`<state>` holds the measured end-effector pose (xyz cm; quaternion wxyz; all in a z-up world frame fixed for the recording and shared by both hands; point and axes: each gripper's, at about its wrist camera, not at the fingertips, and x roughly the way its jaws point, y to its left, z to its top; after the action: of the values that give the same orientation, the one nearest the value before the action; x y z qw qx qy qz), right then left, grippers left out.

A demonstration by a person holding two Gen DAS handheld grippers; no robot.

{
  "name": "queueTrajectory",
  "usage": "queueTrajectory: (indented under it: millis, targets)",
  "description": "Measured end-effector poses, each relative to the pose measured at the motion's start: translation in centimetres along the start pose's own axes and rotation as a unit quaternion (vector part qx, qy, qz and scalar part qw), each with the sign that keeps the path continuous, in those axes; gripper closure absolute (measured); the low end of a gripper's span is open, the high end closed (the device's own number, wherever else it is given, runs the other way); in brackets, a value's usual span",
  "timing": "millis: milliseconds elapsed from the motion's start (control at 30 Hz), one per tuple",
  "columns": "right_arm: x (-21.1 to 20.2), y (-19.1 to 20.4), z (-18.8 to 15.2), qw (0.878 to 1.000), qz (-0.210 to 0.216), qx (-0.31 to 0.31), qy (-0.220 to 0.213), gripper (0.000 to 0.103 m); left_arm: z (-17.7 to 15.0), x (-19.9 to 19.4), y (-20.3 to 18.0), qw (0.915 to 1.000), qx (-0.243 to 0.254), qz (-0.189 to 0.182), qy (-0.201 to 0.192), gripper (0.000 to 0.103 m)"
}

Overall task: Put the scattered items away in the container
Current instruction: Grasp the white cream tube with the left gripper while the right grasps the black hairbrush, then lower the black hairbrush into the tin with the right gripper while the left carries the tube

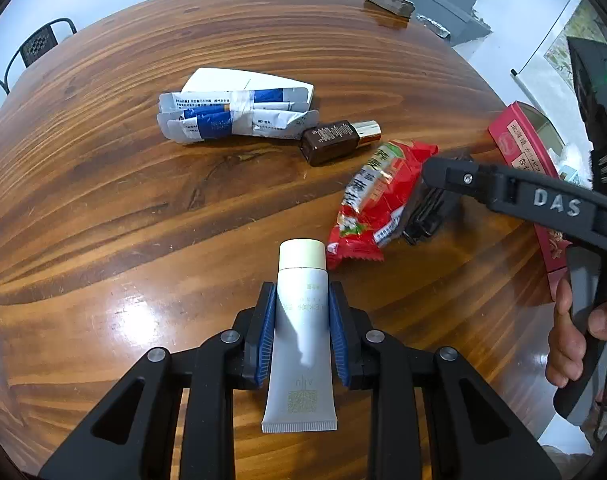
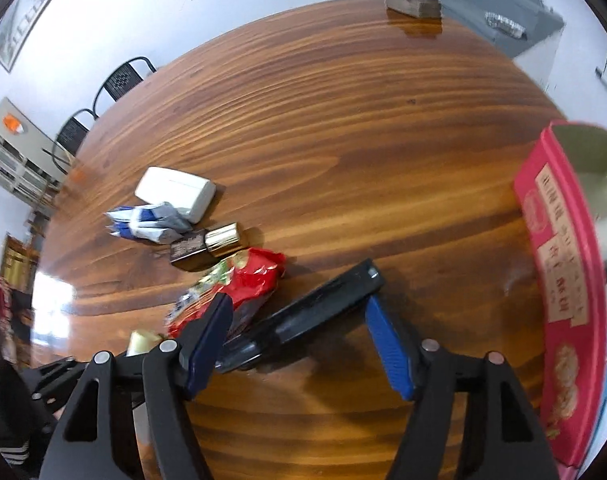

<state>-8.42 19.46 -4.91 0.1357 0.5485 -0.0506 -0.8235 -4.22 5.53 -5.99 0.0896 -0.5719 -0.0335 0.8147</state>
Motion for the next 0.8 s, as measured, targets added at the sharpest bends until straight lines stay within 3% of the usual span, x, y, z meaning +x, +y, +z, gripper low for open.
queueTrajectory:
  millis: [200, 433, 633, 800]
  targets:
    - [-0.1, -0.8, -1.1, 0.999, -0.025, -0.027, 0.008, 0.05, -0.5, -0.1, -0.2, 1.0, 0.0, 0.002, 0.001, 0.075]
    - [-1.4, -2.0, -2.6, 0.999, -0.023, -0.043, 0.002, 0.085, -1.0, -0.3, -1.0, 1.0, -0.002, 0.003, 0.0, 0.075]
    - [-2.5, -3.7, -3.8, 0.999, 0.033, 0.003, 0.003, 0.085, -1.3, -1.7, -1.8, 0.9998, -0.007, 0.007, -0.016, 0.075]
    - [-5.2, -4.7, -4.5, 0.997, 0.07, 0.021, -0.022, 0.085, -1.7, -3.2, -2.5, 0.9995, -0.015, 0.003, -0.028, 0.075]
